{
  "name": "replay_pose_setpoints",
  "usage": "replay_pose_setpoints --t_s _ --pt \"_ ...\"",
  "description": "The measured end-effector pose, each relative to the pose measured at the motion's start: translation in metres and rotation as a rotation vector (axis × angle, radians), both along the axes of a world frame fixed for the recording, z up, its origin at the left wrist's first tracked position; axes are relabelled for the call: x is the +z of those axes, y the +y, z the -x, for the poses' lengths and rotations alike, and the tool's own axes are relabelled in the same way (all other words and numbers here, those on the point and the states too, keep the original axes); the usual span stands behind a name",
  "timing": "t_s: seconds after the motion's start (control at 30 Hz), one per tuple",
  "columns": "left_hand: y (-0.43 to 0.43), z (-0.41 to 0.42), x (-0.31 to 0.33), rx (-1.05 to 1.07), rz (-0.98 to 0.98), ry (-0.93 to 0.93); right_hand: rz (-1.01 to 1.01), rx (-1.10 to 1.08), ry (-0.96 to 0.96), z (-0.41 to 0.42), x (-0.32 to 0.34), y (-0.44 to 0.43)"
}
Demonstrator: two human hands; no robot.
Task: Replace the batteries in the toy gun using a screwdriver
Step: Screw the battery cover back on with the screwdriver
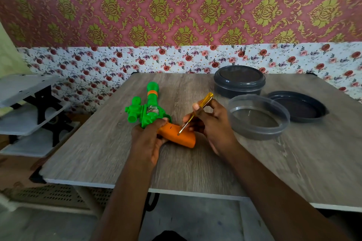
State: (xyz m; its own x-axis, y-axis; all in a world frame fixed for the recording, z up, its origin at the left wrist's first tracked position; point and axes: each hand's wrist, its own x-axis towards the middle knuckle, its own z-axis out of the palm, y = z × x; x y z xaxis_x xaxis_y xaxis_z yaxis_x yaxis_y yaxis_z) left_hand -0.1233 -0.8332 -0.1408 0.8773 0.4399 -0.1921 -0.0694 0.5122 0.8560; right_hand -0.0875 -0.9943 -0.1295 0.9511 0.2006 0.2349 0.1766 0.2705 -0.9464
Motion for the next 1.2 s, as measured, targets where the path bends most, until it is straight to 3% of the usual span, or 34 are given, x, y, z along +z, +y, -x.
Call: replay_pose_setpoints --t_s 0.27,0.57,0.77,1.03,1.2 --pt "0.000 0.001 0.001 -0.010 0.009 -0.001 0.079 -0.006 -0.052 0.001 0.000 0.001" --pt "-0.001 0.003 0.003 -0.005 -0.007 0.018 0.012 -0.051 -0.266 0.004 0.009 -0.004" --pt "0.000 0.001 0.004 -0.011 -0.006 0.039 0.131 -0.094 -0.466 0.002 0.007 -0.003" --pt "0.002 -0.001 0.002 -0.010 -0.029 0.033 -0.050 -0.008 -0.397 0.002 0.015 -0.011" --pt "0.000 -0.002 0.004 0.004 -0.028 0.060 0.125 -0.156 -0.529 -0.001 0.014 -0.006"
